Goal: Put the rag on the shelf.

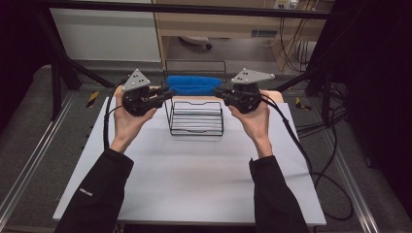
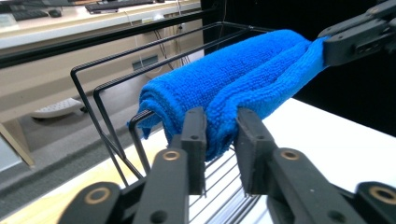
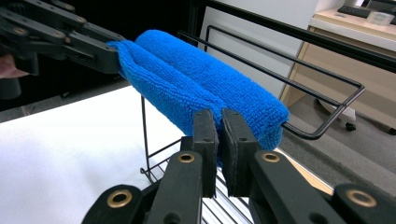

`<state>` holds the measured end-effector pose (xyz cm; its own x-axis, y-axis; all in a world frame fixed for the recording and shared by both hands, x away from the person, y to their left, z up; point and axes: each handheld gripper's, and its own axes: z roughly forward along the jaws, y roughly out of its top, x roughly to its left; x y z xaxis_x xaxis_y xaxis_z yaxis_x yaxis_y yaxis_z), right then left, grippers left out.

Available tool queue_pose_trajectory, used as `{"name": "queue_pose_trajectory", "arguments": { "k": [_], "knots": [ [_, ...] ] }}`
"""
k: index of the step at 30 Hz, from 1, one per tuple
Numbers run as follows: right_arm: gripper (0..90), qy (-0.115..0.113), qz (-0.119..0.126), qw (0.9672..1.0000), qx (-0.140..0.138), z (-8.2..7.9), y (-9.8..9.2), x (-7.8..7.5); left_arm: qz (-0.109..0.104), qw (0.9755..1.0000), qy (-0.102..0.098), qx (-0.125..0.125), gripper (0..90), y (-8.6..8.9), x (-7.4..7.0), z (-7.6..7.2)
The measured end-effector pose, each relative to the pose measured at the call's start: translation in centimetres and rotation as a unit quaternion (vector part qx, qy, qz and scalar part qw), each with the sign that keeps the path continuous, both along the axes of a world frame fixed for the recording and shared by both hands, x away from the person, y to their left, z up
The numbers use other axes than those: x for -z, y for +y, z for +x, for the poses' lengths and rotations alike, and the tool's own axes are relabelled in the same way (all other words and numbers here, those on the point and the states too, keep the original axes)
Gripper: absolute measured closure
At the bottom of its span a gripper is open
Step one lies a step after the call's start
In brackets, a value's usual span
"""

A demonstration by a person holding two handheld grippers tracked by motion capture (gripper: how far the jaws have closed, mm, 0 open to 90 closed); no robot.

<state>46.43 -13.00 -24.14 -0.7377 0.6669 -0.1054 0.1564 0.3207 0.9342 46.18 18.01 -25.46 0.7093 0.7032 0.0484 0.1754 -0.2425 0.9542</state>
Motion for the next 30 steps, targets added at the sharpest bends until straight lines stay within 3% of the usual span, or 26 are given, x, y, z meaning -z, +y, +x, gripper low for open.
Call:
{"name": "queue_pose_trajectory", "arguments": {
  "k": [5, 10, 12, 17, 21, 30],
  "knots": [
    [85.4, 0.001, -0.001, 1.0000, 0.000, 0.0, 0.1, 0.2, -0.024, 0.9997, 0.003, 0.002, 67.1, 0.6, -1.7, -0.5],
    [85.4, 0.002, -0.007, 1.0000, -0.001, 0.0, 0.2, 0.4, -0.037, 0.9993, 0.000, 0.005, 67.7, 0.6, -2.8, -0.8],
    [85.3, 0.002, -0.007, 1.0000, -0.002, 0.0, 0.2, 0.5, -0.040, 0.9991, 0.011, 0.009, 70.0, 0.5, -2.8, -0.7],
    [84.9, 0.001, -0.009, 1.0000, -0.003, 0.0, 0.1, 0.6, -0.003, 0.9989, 0.045, 0.006, 83.5, -0.3, -1.5, 0.0],
    [84.0, 0.000, -0.016, 0.9999, -0.005, 0.0, 0.1, 0.7, 0.013, 0.9978, 0.064, 0.011, 89.6, -0.7, -0.4, 0.4],
    [78.3, 0.013, -0.024, 0.9996, -0.008, 0.0, -0.1, 1.1, 0.043, 0.9969, 0.066, -0.001, 89.9, -1.3, 0.7, 1.2]
  ]
}}
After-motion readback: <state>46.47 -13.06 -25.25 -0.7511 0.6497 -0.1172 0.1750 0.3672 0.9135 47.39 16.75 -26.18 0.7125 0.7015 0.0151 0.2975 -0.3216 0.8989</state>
